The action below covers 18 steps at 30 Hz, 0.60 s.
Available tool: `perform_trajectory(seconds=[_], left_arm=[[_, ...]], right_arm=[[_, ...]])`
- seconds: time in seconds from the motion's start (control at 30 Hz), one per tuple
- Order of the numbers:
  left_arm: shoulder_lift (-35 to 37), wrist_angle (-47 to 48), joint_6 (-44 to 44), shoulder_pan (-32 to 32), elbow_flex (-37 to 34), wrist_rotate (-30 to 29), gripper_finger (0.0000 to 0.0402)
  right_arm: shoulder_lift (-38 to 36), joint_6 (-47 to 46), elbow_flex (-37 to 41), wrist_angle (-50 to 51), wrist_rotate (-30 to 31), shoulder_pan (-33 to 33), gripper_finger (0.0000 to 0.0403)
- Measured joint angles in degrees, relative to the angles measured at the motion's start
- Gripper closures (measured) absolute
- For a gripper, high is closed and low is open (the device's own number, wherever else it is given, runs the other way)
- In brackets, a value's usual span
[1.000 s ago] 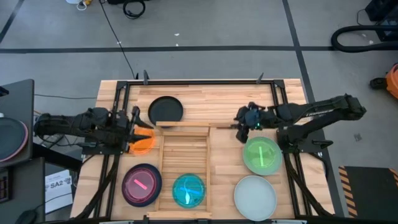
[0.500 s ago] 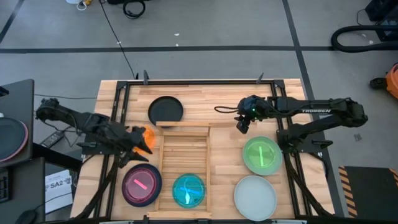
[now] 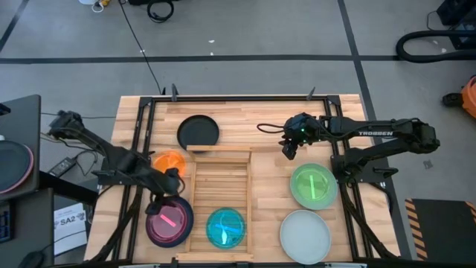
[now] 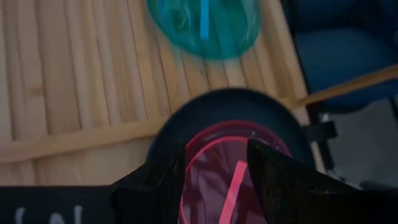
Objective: Place and stack plates onto a shelf
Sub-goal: Stack the small pink transparent plate on top of the small blue transparent plate on the shelf
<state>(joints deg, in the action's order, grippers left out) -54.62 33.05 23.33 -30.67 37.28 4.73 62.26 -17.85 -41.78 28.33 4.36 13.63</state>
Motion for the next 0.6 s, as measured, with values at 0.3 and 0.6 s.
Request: perform_trajectory(seconds=[0.3, 0.6], left_arm=[[-8.2, 0.2, 0.0, -3.4, 0.0, -0.1, 0.0226], [-13.6, 0.2, 0.0, -3.7, 0.0, -2.6, 0.0226]], right_arm=[[0.0, 0.0, 0.0, -0.1, 0.0, 0.0, 0.0249], [0.0, 0.0, 0.0, -0.1, 0.0, 0.0, 0.0249]])
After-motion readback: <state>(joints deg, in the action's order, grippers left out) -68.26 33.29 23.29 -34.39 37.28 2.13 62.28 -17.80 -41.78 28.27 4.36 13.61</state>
